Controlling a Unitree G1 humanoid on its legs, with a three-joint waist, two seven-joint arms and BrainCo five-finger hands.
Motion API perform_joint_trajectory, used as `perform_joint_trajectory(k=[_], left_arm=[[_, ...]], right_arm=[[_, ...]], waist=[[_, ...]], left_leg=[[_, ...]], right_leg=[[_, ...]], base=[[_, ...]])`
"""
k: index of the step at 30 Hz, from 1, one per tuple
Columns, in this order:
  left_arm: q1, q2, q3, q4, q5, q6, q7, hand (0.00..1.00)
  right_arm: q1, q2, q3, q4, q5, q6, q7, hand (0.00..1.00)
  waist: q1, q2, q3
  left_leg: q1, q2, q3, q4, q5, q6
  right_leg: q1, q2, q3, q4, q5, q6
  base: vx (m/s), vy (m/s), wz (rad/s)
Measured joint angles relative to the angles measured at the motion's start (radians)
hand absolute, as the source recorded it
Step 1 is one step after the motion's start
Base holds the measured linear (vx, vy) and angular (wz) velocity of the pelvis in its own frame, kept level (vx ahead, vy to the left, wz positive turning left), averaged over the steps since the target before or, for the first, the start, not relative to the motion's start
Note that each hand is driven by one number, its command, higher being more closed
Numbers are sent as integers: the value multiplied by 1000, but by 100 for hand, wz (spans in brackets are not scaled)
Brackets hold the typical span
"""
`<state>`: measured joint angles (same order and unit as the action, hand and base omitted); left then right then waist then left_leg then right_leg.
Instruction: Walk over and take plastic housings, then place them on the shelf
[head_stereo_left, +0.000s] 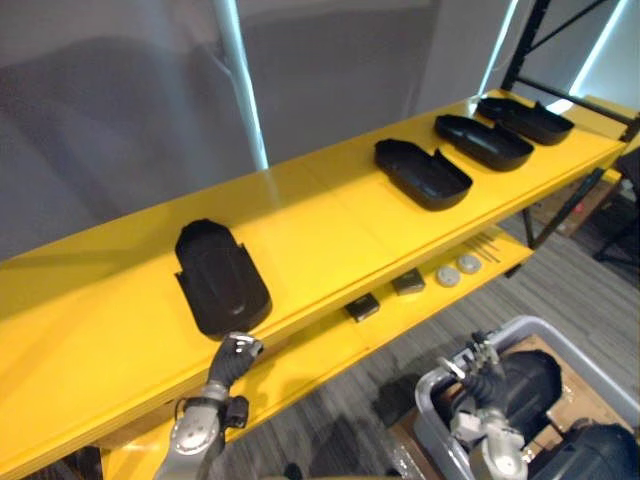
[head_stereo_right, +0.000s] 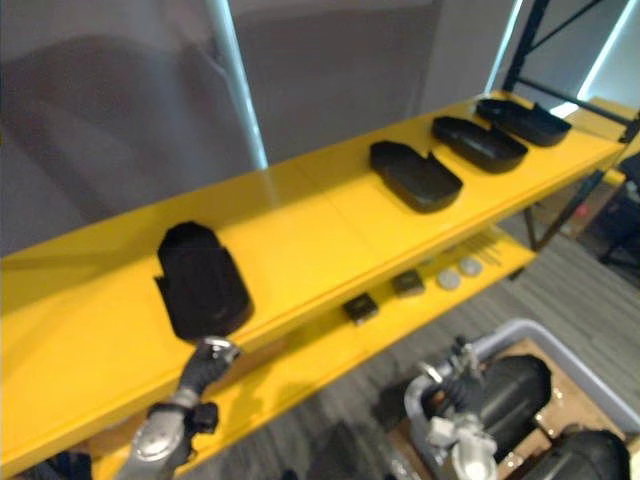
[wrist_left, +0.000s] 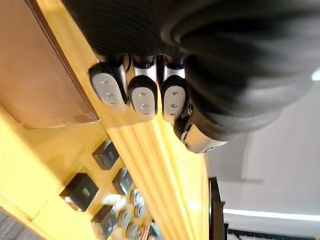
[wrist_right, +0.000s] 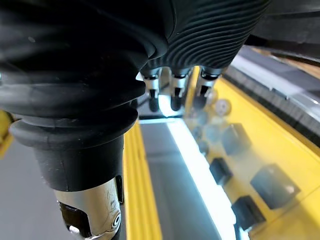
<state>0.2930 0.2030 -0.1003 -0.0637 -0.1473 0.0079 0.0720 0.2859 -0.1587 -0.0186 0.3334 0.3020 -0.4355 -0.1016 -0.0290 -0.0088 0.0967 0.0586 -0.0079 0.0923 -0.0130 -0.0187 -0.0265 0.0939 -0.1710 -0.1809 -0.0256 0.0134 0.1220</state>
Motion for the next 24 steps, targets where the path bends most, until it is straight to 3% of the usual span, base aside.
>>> perform_joint_trajectory(k=[11, 17, 24], left_arm=[[-98, -29, 49, 117, -10, 17, 166, 100], [-111, -45, 100, 144, -36, 16, 255, 100], [-113, -48, 119, 141, -51, 15, 282, 100]], right_arm=[[4, 1, -24, 0, -1, -2, 39, 0], [26, 0, -44, 0, -2, -2, 59, 0], [35, 1, -43, -1, -5, -2, 83, 0]], waist=[[-23, 11, 7], [-40, 32, 16], [-40, 40, 21]], left_leg=[[12, 35, 22, -16, 22, -26], [10, 69, 25, -19, 31, -42], [12, 91, 25, -18, 34, -58]], right_leg=[[-10, 37, 16, -5, 10, -27], [-21, 63, 15, -4, 16, -35], [-25, 83, 17, 3, 11, -43]], base=[[-85, -22, -8], [-33, -46, -8], [5, -25, -1]])
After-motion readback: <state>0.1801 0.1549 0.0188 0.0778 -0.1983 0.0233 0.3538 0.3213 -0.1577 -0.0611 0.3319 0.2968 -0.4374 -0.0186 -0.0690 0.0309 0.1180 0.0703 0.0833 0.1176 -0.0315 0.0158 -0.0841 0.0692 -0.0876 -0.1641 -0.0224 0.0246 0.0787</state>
